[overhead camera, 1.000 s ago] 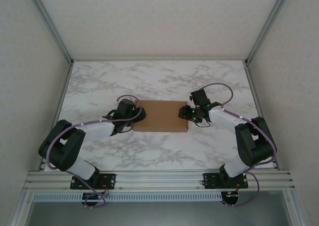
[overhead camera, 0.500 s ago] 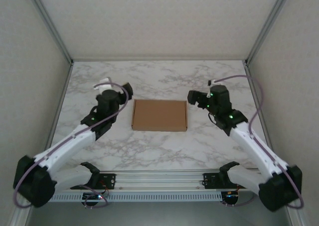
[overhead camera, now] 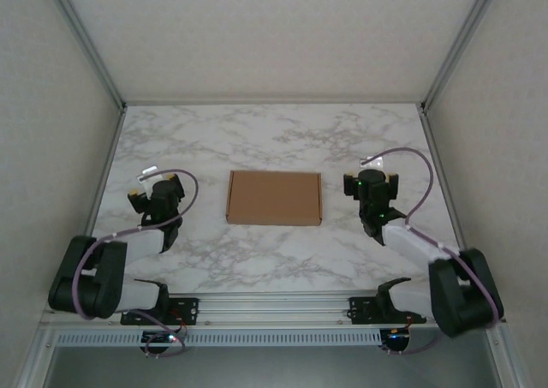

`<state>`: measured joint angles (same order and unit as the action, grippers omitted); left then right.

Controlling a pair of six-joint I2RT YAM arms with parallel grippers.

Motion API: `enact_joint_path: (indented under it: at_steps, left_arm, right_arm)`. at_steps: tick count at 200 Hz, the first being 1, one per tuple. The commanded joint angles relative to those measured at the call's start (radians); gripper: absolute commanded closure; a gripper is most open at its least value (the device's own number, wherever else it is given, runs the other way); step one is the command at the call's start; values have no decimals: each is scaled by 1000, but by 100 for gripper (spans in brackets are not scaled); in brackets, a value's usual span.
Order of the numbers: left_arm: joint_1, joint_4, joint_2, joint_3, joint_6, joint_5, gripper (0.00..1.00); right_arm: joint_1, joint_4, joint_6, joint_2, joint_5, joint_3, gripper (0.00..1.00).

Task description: Fold the paper box

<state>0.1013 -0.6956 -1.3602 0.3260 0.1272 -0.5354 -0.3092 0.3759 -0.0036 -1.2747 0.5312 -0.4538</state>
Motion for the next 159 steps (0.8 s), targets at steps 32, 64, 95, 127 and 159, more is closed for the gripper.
enact_joint_path:
  at_steps: [32,64,95,127,159]
  left_arm:
    - [-42,-574,-121,-101,-146,311,5]
    - [-127,-630,-184,-113,-76,433,0]
    - [-142,-603,-178,-104,-70,463,0]
    - [-141,-592,-179,-99,-70,462,0]
    - [-141,-597,-178,-100,-70,462,0]
  right_arm:
    - [169,546,49,-151,-169,164,1]
    - [203,495,7,-257,-363,86,1]
    - [236,445,23,-266,-433,57,1]
    - [247,436,30,-266,-451,52,1]
    - [247,438,27,-265,-450,53,1]
